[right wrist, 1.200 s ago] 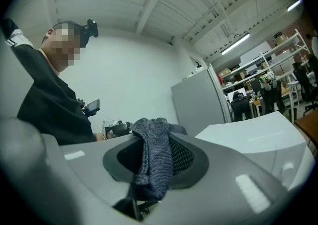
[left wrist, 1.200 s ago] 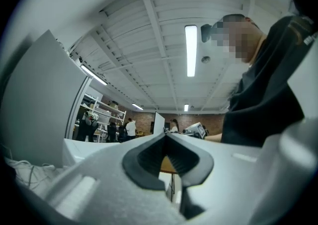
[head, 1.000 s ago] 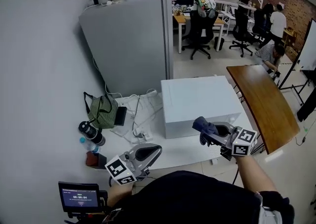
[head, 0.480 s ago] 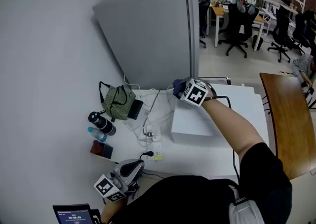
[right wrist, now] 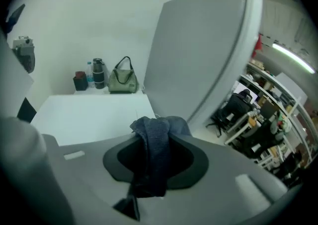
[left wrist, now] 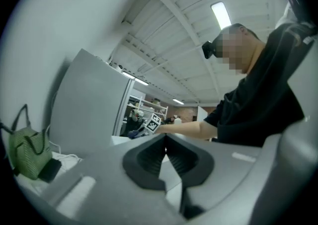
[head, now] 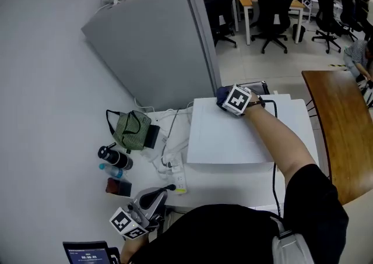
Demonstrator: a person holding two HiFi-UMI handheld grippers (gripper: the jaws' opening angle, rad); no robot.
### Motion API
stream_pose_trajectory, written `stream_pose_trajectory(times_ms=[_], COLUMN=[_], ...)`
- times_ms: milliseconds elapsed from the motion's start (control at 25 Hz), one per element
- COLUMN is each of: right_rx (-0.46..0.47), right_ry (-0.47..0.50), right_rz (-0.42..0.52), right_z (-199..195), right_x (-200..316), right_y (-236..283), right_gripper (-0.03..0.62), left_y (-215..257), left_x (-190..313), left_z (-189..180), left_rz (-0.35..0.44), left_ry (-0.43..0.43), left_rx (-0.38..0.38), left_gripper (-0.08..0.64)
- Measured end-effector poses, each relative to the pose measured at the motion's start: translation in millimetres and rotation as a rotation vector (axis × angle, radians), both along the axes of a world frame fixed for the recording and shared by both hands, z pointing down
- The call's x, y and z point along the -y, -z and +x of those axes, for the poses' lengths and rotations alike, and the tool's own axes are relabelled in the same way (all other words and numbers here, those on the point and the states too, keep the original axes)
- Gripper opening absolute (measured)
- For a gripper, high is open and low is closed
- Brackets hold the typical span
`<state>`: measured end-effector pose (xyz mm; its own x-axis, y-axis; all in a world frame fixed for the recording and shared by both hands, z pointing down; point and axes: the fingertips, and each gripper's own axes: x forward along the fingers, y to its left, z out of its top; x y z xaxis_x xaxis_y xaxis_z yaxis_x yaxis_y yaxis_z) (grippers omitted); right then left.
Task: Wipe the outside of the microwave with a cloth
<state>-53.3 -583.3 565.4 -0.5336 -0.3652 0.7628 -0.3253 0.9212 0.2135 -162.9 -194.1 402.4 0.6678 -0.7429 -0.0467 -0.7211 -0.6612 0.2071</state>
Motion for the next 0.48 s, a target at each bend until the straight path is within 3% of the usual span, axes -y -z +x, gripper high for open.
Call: stream_pose_trajectory(times_ms=[200, 280, 400, 480], right_rx=[0.009, -0.015, -0.043, -0.013], right_ry=[-0.248, -0.341, -0.392, -0.346], right_rz=[0.080, 0.098, 0.133, 0.147], right_z=[206.2, 265.7, 285.6, 240.9], right_x=[16.2, 17.0, 13.5, 6.9], right_y=[10.7, 5.7, 6.4, 20.4], right_gripper=[0.098, 0.098, 0.097, 0.098], left_y=[11.6, 11.2, 7.7, 4.4], left_x=[33.6, 39.1, 37.2, 32.5], left_z=[36.8, 42.9, 36.1, 20.2], left_rz=[0.038, 0.044, 0.046, 0.046], left_ry=[-0.193, -0.235, -0.260, -0.252], left_rx=[-0.048, -0.068, -0.090, -0.097], left_gripper=[0.005, 0.005, 0.005, 0.005])
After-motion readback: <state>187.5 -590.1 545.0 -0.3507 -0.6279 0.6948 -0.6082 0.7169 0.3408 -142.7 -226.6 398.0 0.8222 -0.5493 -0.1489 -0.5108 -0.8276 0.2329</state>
